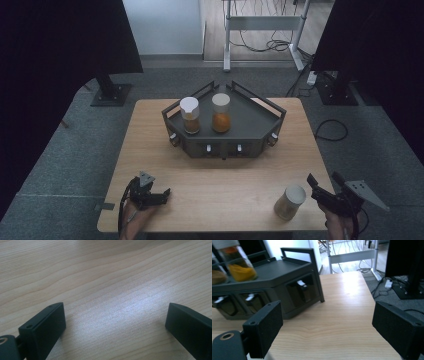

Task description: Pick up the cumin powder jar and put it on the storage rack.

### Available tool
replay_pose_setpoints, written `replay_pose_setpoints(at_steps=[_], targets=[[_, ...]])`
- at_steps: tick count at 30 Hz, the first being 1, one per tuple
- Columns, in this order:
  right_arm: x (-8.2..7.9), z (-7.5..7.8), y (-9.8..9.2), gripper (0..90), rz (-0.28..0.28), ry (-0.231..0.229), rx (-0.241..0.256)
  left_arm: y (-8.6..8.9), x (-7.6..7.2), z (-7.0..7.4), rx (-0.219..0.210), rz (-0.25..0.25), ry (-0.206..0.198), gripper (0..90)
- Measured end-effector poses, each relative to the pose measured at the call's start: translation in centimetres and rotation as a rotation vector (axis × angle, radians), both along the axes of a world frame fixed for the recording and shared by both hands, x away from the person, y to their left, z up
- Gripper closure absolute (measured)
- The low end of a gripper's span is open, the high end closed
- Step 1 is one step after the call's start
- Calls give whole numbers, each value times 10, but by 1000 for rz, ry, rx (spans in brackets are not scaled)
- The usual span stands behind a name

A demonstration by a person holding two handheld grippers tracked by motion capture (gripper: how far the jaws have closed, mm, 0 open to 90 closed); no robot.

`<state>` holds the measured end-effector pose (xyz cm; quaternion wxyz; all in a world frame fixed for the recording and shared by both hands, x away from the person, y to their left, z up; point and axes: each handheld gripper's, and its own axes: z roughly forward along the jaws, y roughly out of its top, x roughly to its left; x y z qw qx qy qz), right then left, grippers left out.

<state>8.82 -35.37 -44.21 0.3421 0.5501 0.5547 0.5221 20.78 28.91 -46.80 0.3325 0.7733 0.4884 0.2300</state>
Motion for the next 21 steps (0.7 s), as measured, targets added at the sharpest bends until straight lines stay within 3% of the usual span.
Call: replay_pose_setpoints(at_steps=[12,21], targets=[[-7,12,16,94,78,-32,-43,0,0,0,0,0,0,27],[-8,14,26,93,125,-16,-61,0,0,0,-3,1,-1,27]])
